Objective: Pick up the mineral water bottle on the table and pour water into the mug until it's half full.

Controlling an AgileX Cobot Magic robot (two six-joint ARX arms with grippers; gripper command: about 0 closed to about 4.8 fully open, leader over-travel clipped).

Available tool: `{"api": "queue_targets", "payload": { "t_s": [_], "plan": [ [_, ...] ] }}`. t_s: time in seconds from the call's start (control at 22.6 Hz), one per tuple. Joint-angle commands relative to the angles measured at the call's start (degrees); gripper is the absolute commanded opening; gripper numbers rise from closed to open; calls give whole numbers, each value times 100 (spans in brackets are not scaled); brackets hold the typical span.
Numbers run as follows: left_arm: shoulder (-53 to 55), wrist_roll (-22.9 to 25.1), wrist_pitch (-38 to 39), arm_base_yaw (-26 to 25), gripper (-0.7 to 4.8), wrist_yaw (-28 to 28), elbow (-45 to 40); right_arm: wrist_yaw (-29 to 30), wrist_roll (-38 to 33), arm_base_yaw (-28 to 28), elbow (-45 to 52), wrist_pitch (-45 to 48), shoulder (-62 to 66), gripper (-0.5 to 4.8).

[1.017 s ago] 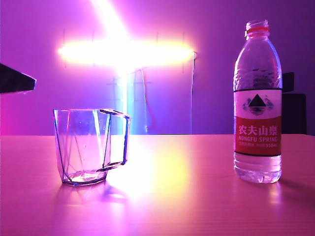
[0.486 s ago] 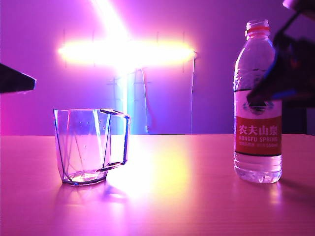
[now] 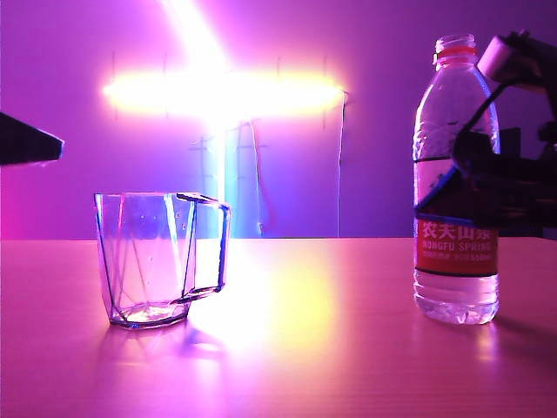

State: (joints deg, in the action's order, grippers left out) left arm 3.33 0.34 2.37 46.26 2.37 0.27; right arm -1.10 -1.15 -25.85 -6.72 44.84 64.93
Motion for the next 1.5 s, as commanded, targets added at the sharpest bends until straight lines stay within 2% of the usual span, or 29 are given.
{"api": "queue_targets", "payload": {
  "t_s": [0.04,0.27,0.53,0.57,0.62,0.71,0.84,1.19,1.28,1.37,1.5],
  "plan": [
    [7,-15,-72,2,-2,2,22,-9,9,24,-31,1088,664,479],
    [7,-15,-72,2,-2,2,22,-48,-11,26,-33,2629,1840,479],
    [0,-15,-72,2,-2,4,22,-46,-59,26,-37,3222,2428,473],
    [-15,-15,-70,2,-2,2,22,-46,-57,26,-44,3220,2452,445],
    [-50,-15,-74,2,-2,2,22,-46,-57,26,-44,3217,2455,376],
    [-122,-15,-72,2,-2,2,22,-46,-57,26,-46,3230,2455,304],
    [-170,-15,-74,2,-2,4,22,-46,-57,26,-46,3314,2455,244],
    [-177,-15,-72,-125,-2,9,24,24,140,22,-72,3558,2358,237],
    [-186,-15,-74,-369,-2,4,24,431,466,20,-79,3554,2142,237],
    [-186,-15,-72,-540,-2,4,24,616,466,17,-131,3449,1969,237],
    [-186,-15,-74,-997,-2,4,24,901,702,4,-435,2636,1582,237]
  ]
}}
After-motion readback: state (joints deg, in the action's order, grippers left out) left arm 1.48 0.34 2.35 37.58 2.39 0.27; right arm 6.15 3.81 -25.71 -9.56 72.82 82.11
